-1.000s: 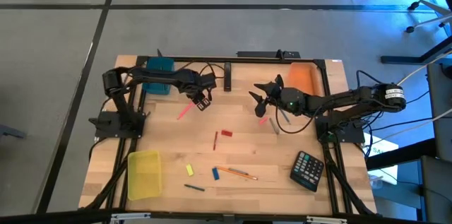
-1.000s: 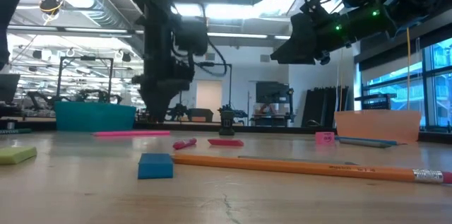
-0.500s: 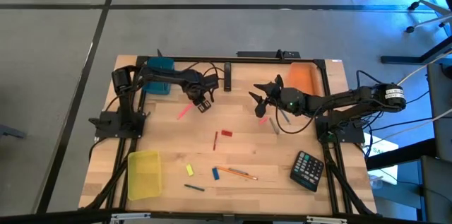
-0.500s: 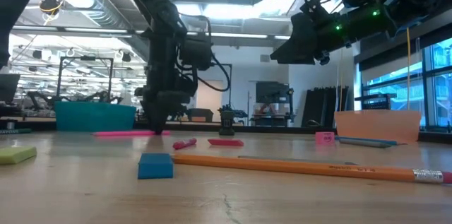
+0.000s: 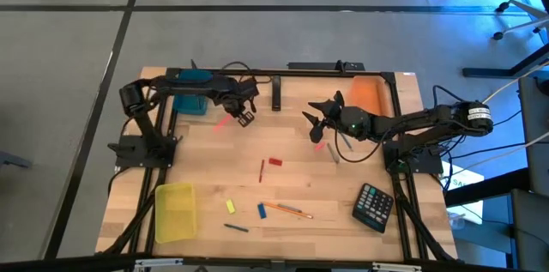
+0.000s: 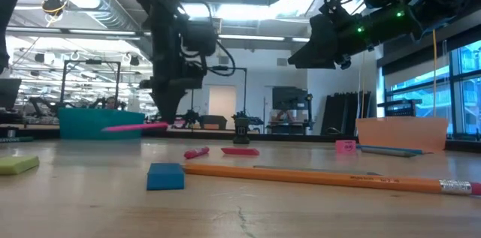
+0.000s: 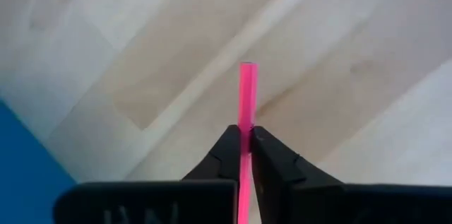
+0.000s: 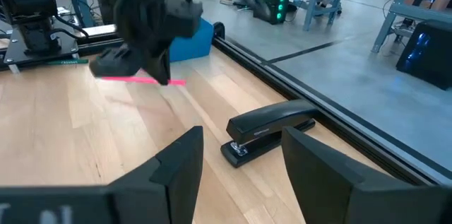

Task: Sort crayons/erasers/pens/pencils in bins
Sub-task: Put the pink pencil into the blue bin, then put the blue pencil into the blue bin

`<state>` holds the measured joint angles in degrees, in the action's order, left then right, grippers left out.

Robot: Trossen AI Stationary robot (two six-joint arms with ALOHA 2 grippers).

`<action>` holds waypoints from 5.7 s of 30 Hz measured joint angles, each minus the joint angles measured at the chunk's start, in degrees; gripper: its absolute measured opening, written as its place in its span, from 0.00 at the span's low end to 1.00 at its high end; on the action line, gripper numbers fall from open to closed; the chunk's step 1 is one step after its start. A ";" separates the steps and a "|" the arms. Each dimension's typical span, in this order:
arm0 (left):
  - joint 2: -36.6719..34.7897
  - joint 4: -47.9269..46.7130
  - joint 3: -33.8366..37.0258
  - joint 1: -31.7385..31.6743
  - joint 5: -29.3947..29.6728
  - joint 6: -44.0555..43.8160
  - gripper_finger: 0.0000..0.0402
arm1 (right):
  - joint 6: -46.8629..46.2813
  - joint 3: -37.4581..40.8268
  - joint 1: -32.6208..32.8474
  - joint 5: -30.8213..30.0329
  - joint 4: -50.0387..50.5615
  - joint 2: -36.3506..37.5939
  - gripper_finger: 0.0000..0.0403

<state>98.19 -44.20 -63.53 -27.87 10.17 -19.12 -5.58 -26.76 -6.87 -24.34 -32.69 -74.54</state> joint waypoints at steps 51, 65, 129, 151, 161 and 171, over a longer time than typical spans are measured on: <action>-18.17 21.06 9.84 -13.91 0.61 -0.77 0.24 | 4.44 0.00 -0.07 -14.33 7.80 0.00 0.48; 0.35 44.43 1.08 11.72 -8.58 13.92 0.25 | -3.25 -0.39 2.91 -3.42 21.88 17.07 0.41; 22.80 16.66 -34.60 20.18 12.50 16.02 0.24 | -24.41 -0.21 1.25 9.82 54.62 -3.96 0.11; 22.85 8.55 -39.50 24.29 24.08 13.99 0.24 | -15.62 0.24 2.75 0.52 50.79 12.74 0.03; 22.83 3.52 -50.85 23.14 22.65 11.43 0.24 | -12.01 0.13 2.78 -1.59 48.26 20.15 0.02; 23.07 -4.65 -42.02 24.74 22.15 9.20 0.24 | -12.29 0.07 2.79 5.31 50.37 20.97 0.03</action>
<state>121.25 -48.85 -105.54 -3.13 32.32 -9.92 -17.87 -26.70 -4.08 -19.03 17.68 -53.57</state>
